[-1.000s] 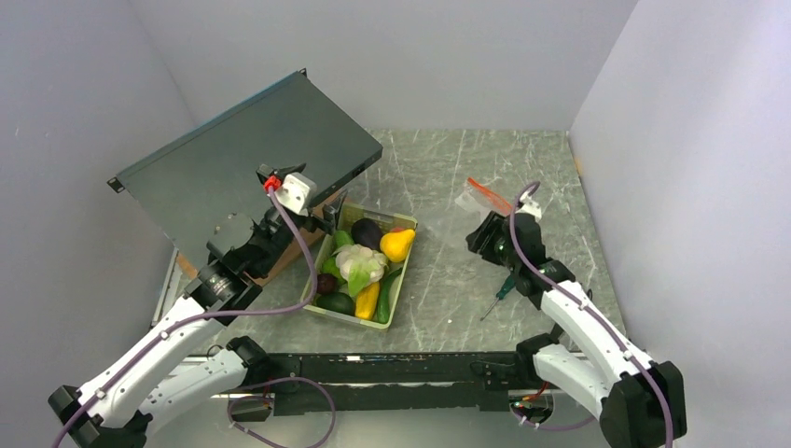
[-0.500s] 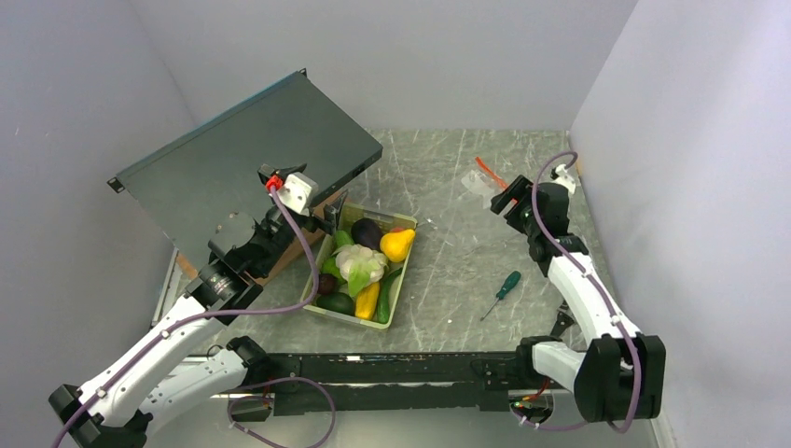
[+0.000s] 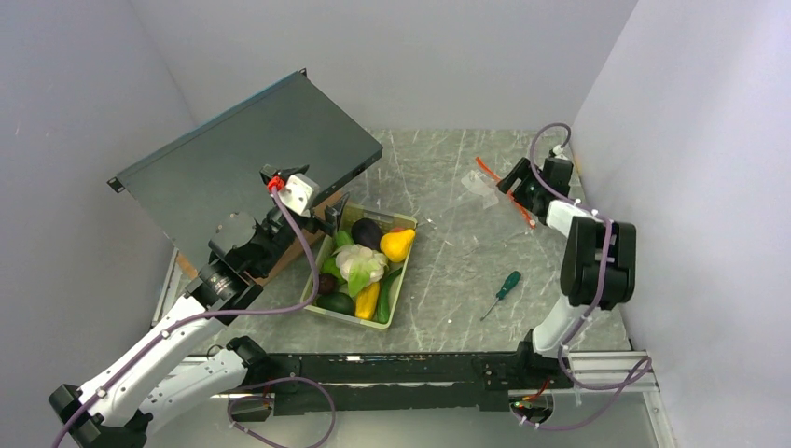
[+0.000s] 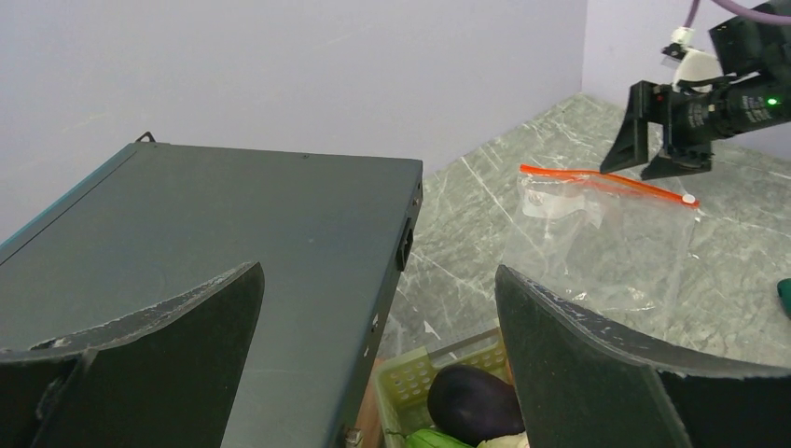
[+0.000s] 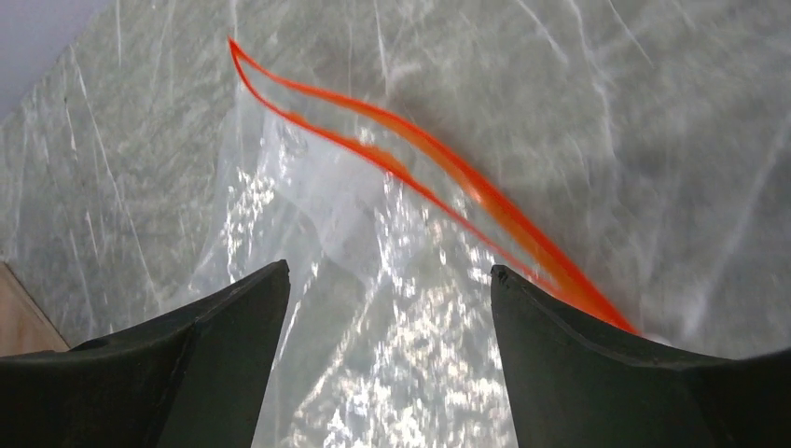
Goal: Place the food in the zip-top bag and seal the zipper
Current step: Pick up the zipper food storage bag at the center of the board.
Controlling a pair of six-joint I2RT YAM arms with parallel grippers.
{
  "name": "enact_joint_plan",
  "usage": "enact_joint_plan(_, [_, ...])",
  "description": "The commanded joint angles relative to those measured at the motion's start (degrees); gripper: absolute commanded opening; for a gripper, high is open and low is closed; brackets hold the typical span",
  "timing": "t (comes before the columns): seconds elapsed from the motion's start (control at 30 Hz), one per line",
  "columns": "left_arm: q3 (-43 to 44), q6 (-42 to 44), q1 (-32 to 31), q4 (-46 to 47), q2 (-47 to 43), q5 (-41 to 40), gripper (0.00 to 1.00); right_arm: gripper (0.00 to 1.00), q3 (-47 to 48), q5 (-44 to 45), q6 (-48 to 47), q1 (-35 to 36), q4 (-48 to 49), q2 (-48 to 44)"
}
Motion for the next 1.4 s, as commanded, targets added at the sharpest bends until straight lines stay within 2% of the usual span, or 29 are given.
enact_joint_plan(0.0, [2.5,-0.3,-0.2,1.0,-0.3,1.6,1.0,0.79,9.9,-9.2,-3.5,-2.4,5.4,6.6])
enact_joint_plan(0.33, [2.9,-0.7,-0.2,0.8,0.3,2.3,1.0,0.76,20.2,-20.8,-12.3,-2.6,3.0,17.8])
enact_joint_plan(0.47, [2.9,-0.5,-0.2,0.8,0.4,2.3,1.0,0.76,21.0,-26.2,-13.3,-2.4,3.1,19.3])
enact_joint_plan(0.77, [3.3,-1.0,-0.2,0.5,1.8,3.5,1.0,0.72,23.0,-23.6,-14.7,-2.0,-0.4,21.6])
enact_joint_plan(0.9, [3.6,-1.3,-0.1,0.2,2.7,4.2,1.0,0.69,25.3,-24.9,-15.2,-1.5,-2.8,23.2])
enact_joint_plan(1.1, [3.6,-1.1,-0.2,0.1,3.2,3.8,1.0,0.51,26.4,-24.2,-14.3,-0.6,-4.1,24.1])
enact_joint_plan(1.37, [3.8,-1.3,-0.1,0.0,3.3,4.5,1.0,0.17,20.4,-21.2,-8.5,0.2,-0.4,18.5])
